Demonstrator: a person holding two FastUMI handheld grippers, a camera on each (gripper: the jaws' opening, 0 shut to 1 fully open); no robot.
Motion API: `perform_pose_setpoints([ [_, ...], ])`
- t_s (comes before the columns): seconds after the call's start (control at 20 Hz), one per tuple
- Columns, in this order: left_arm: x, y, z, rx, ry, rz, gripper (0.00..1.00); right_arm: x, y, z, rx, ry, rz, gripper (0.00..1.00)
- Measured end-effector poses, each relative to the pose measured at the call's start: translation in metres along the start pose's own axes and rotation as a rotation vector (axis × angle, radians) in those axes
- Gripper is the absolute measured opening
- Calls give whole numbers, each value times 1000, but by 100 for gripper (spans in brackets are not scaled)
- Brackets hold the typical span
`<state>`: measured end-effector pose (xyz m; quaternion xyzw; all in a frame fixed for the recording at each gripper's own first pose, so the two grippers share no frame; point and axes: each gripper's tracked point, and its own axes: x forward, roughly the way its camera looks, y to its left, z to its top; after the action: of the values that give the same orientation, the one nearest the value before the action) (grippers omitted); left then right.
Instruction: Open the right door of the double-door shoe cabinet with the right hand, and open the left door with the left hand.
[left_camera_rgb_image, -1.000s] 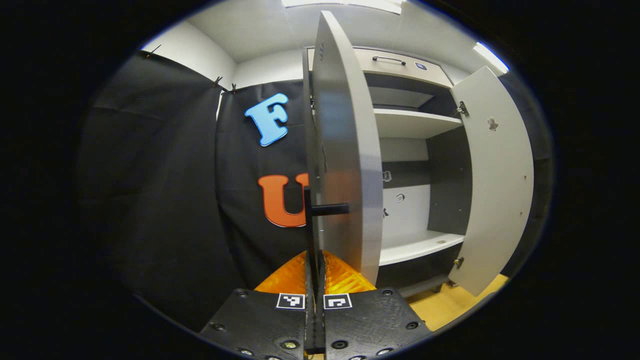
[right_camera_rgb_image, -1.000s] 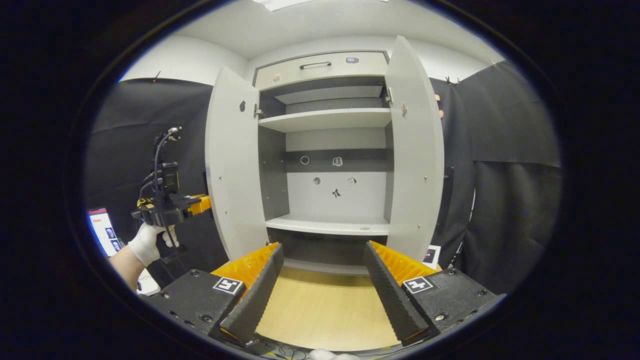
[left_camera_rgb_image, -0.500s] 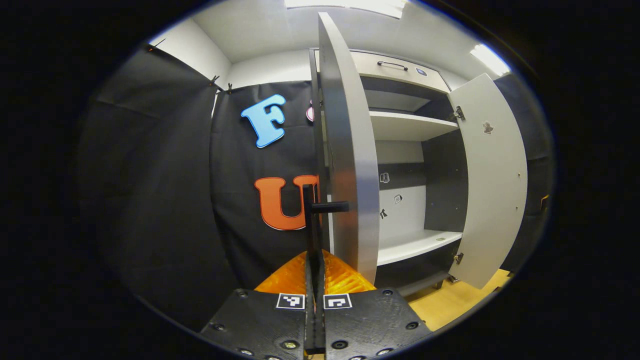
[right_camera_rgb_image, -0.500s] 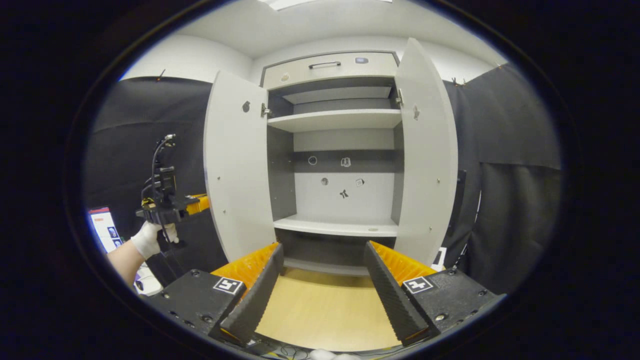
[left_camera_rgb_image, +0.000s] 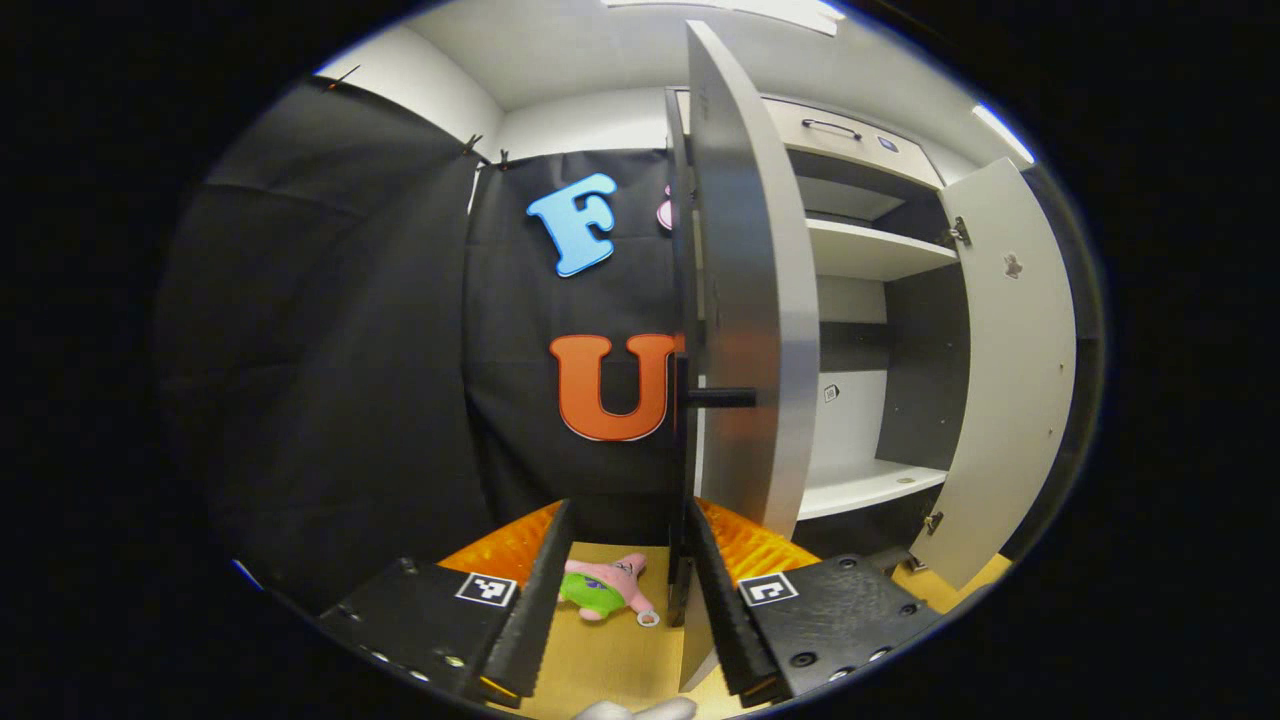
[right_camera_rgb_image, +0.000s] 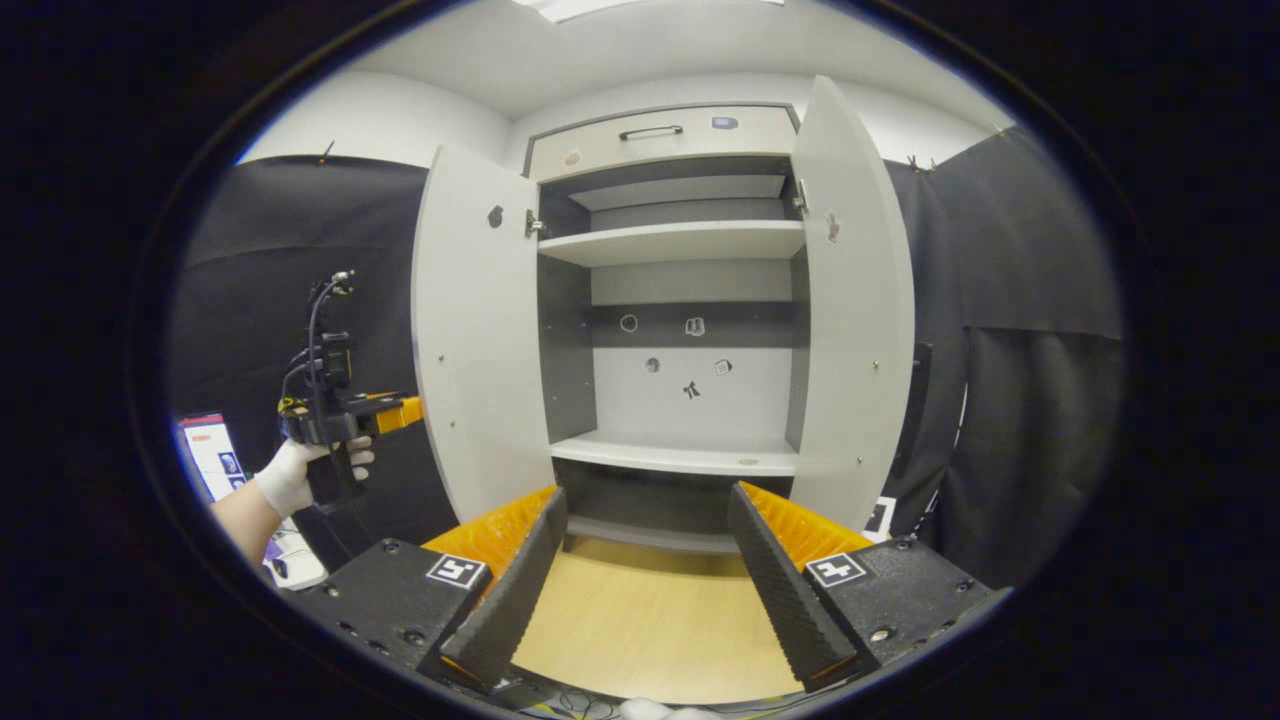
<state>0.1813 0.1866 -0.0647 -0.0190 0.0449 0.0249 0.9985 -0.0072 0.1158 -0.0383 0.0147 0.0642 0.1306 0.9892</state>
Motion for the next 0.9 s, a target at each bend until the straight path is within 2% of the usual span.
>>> perform_pose_setpoints([
  [0.05,-6,3,-1,-11,2,9,84,-2,-2,1,3,-4,3,98],
  [0.1,-13,4,-3,-20,3,26,81,-4,-4,1,4,-7,6,100],
  [0.15,-18,7,-5,-23,7,37,96,-5,-7,0,3,-5,9,98],
  [0.25,-34,11,-5,-11,9,65,96,-6,-12,1,7,-7,19,100],
  [0.3,-44,12,-6,-2,11,79,82,-7,-15,2,7,-9,22,100],
  [0.35,-54,10,-4,11,9,90,93,-8,-19,4,7,-13,21,100],
  [0.4,-65,8,-1,23,1,104,94,-11,-23,6,8,-16,20,100],
  [0.45,-77,4,5,33,-2,110,81,-13,-28,8,10,-21,18,100],
  [0.5,-89,-4,9,32,-2,106,94,-14,-31,9,10,-23,17,100],
  [0.6,-105,-31,15,22,2,76,94,-18,-39,12,11,-28,6,100],
  [0.85,-141,-95,51,68,-49,25,93,-23,-53,20,-5,-41,-33,100],
  [0.9,-143,-114,53,68,-46,0,96,-25,-55,20,-6,-41,-41,100],
])
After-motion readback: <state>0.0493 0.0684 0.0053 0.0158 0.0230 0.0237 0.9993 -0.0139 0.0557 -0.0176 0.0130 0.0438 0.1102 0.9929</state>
